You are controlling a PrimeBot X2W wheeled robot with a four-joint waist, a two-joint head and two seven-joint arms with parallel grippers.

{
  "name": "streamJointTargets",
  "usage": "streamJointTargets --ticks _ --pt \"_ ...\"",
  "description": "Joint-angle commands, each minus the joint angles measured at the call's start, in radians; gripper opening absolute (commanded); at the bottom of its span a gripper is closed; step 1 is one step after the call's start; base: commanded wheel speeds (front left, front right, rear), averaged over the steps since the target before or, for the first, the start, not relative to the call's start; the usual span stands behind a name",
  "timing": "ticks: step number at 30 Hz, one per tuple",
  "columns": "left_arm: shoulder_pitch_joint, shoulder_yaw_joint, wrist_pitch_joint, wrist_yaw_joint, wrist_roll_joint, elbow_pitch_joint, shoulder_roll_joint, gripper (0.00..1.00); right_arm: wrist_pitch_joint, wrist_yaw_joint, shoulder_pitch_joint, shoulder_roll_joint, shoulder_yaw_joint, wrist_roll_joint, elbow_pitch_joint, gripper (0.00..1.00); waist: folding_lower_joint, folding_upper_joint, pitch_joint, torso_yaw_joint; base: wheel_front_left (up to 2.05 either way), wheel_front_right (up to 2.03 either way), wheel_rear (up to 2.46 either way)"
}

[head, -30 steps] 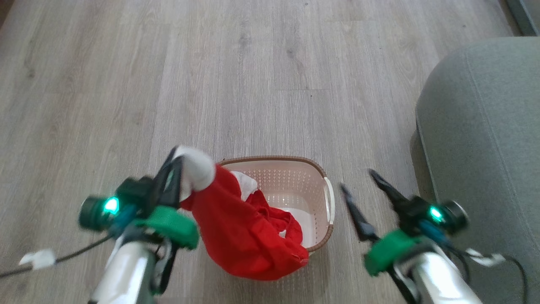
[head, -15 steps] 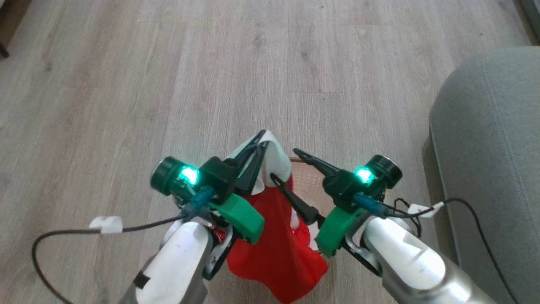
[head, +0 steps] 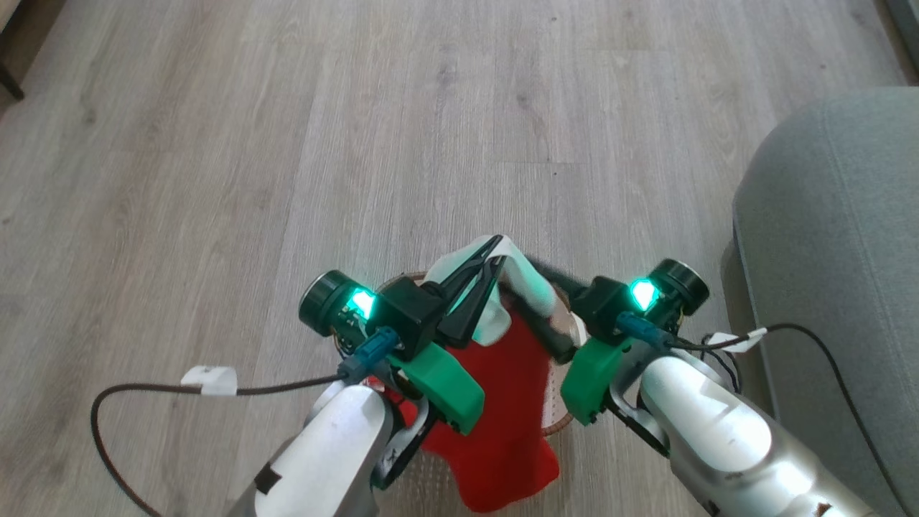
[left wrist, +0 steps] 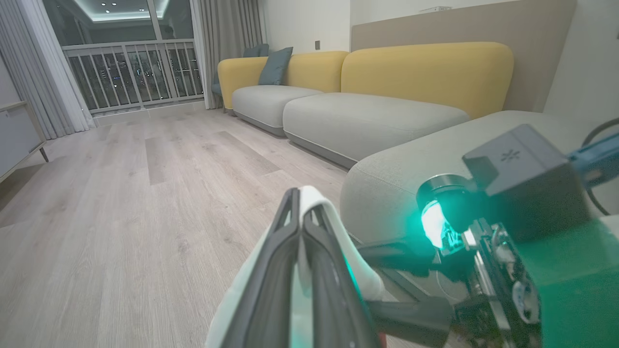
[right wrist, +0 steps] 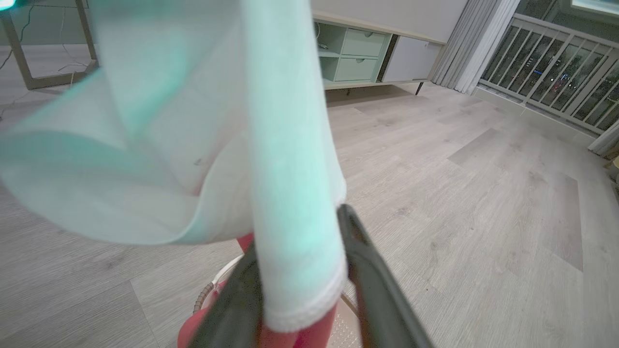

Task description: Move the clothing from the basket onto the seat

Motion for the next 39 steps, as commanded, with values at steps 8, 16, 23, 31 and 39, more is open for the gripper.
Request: streamJointTargets --ticks 8,16,23,31,39 --pt "-0.048 0.029 -0.008 0.025 -0.02 -0.053 -0.004 0.57 -0.009 0.0 -0.013 0.022 -0.044 0.074 -0.014 0.0 -0.0001 0.0 -0.011 -0.023 0.0 0.0 0.0" --pt "-0.029 0.038 -0.043 0.03 -0.028 0.012 0.01 1.0 -0.009 0.0 -0.03 -0.029 -0.129 0.098 -0.07 0.0 -0.0001 0.0 0.008 -0.085 0.0 0.0 0.0" --pt "-0.007 0.028 -0.08 0.008 -0.034 0.093 0.007 1.0 -0.009 0.0 -0.056 -0.079 -0.199 0.099 -0.132 0.0 -0.0001 0.0 0.032 -0.2 0.0 0.0 0.0" --pt "0.023 -0.016 -0.086 -0.024 -0.031 0.096 -0.005 1.0 -0.009 0.0 -0.068 -0.14 -0.249 0.083 -0.169 0.0 -0.0001 0.0 0.052 -0.363 0.0 0.0 0.0" --pt "0.025 -0.051 -0.086 -0.013 -0.043 0.071 -0.006 1.0 -0.009 0.0 -0.045 -0.183 -0.286 0.083 -0.194 0.0 -0.0001 0.0 0.06 -0.435 0.0 0.0 0.0"
